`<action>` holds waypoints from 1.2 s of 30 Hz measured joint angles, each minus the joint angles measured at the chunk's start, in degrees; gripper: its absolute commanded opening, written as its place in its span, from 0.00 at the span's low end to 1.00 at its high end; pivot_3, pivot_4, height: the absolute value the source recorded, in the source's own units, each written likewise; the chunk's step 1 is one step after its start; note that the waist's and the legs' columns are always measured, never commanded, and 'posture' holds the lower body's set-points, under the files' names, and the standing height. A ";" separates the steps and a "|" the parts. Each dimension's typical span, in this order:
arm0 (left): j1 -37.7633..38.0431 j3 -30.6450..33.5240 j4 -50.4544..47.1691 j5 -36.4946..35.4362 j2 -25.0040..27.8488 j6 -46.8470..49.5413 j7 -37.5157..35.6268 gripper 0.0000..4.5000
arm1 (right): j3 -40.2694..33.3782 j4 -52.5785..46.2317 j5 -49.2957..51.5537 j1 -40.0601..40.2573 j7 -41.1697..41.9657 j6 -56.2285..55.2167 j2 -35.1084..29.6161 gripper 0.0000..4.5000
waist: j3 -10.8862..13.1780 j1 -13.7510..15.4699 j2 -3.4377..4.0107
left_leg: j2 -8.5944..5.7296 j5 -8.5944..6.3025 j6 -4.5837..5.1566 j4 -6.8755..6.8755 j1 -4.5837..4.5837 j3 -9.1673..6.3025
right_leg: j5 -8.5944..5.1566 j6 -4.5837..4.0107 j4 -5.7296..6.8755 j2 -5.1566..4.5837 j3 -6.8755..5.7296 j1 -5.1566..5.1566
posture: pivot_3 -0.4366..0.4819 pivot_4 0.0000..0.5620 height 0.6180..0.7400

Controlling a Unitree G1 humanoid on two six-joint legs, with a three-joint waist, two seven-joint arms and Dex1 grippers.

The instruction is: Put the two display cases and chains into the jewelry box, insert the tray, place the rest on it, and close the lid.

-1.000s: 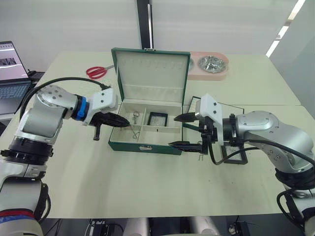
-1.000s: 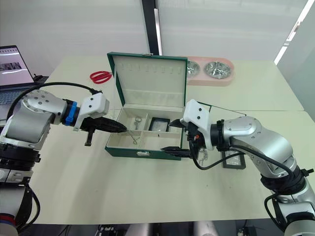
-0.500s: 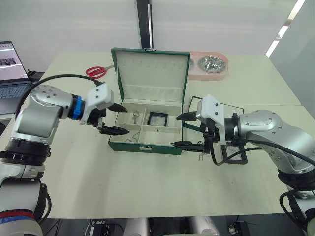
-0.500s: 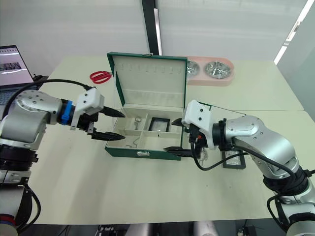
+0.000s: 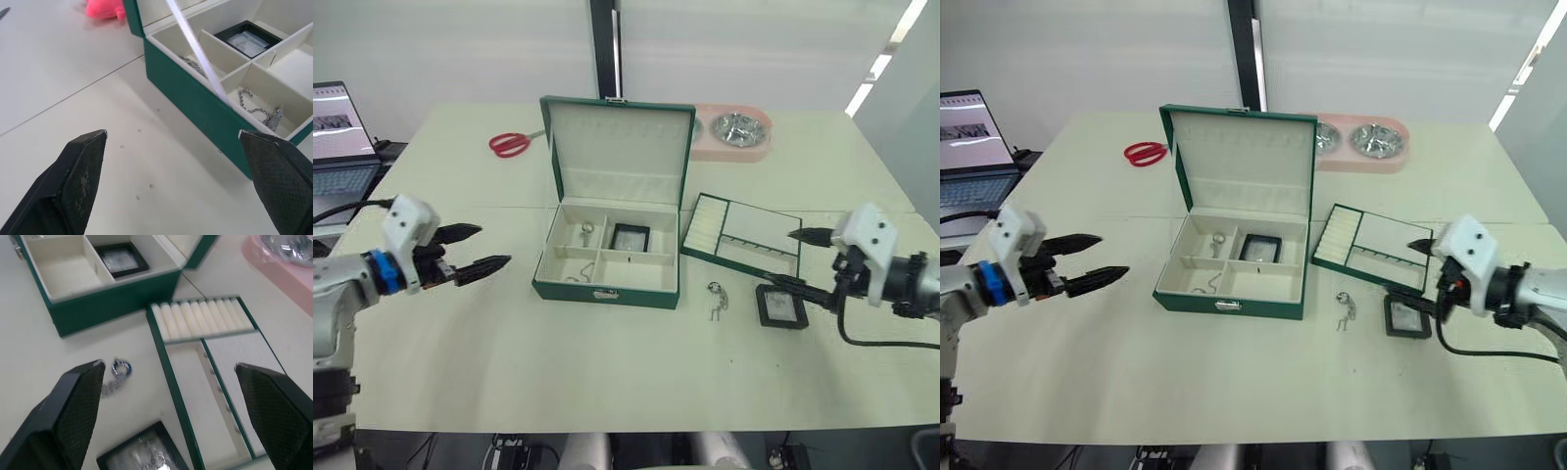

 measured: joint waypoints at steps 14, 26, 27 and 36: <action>13.61 9.56 14.10 1.12 -6.48 -17.63 10.75 1.00 | -12.58 18.63 -10.45 17.16 -6.00 -24.20 13.55 1.00 | -0.04 -0.25 -0.03 | 0.02 -0.01 -0.01 -0.10 0.11 0.06 | 0.00 0.01 0.00 0.00 0.03 0.03 | 0.48 0.27 1.00; 17.01 9.56 10.84 -0.98 -7.75 -17.80 13.11 1.00 | -11.26 20.27 -10.39 15.13 -6.41 -27.15 13.89 1.00 | -0.07 -0.26 0.01 | 0.02 -0.02 -0.02 -0.11 0.26 0.11 | 0.00 0.01 0.00 -0.01 0.08 0.14 | 0.48 0.27 1.00; 17.39 9.56 10.59 -1.00 -7.76 -17.80 13.22 1.00 | -11.13 20.36 -10.40 15.03 -6.39 -27.22 13.84 1.00 | -0.07 -0.26 0.01 | 0.03 -0.02 -0.02 -0.12 0.26 0.11 | 0.00 0.01 0.00 -0.01 0.08 0.14 | 0.48 0.27 1.00; 18.74 9.55 9.50 -0.77 -8.64 -20.07 15.57 1.00 | -8.30 22.87 -12.57 14.73 -6.38 -29.61 13.07 1.00 | -0.07 -0.24 0.01 | 0.02 -0.02 -0.02 -0.12 0.28 0.11 | 0.00 0.01 0.00 -0.01 0.08 0.16 | 0.48 0.27 1.00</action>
